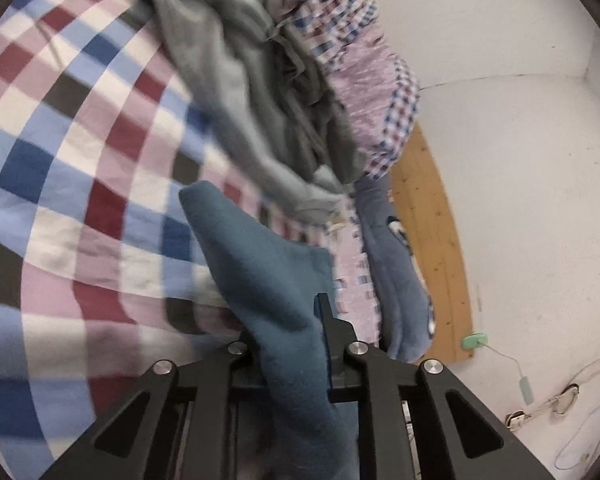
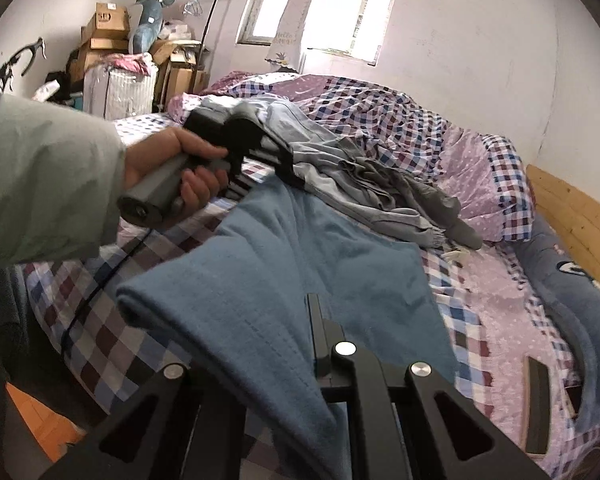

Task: Fold clothes
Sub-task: 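Grasp the folded teal shirt with both grippers and lift it off the bed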

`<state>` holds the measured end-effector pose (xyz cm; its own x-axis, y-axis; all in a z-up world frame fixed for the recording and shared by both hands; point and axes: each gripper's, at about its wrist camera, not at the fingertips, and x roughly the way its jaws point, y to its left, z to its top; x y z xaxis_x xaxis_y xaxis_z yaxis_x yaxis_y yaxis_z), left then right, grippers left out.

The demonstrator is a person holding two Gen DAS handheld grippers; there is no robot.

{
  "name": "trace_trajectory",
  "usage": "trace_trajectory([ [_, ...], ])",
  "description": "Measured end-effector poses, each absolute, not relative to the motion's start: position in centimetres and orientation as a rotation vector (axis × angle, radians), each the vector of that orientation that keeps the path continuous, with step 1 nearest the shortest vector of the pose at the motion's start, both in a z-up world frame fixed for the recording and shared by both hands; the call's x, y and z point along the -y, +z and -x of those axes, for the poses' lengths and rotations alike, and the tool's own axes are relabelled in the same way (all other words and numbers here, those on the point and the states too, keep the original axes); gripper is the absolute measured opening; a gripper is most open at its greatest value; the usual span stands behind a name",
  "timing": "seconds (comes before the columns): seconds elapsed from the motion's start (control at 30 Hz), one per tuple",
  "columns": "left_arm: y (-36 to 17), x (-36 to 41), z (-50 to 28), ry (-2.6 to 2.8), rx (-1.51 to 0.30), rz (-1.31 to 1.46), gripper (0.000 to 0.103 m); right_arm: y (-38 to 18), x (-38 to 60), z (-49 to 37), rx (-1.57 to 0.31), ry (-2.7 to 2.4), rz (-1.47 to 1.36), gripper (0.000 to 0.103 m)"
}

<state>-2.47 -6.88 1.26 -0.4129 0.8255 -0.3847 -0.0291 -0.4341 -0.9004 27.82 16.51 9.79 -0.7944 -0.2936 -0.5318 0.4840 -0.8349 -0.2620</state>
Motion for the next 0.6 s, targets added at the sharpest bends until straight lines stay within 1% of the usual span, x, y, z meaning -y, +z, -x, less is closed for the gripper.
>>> trace_trajectory([
  [0.17,5.5,7.0,0.7,1.919,1.186,1.107,0.015,11.5,-17.2,-28.4,-0.503,-2.601,-0.662,0.007],
  [0.27,8.2,8.6,-1.0,1.954,1.217,1.039,0.014,13.4,-17.3,-28.9,-0.476,-2.607,-0.62,0.007],
  [0.47,14.6,15.4,-4.9,2.056,1.256,0.911,0.014,17.9,-15.0,-28.8,-0.444,-2.558,-0.502,0.006],
  [0.6,18.7,21.7,-7.3,2.179,1.267,0.849,0.014,20.6,-12.1,-27.2,-0.348,-2.483,-0.452,0.007],
])
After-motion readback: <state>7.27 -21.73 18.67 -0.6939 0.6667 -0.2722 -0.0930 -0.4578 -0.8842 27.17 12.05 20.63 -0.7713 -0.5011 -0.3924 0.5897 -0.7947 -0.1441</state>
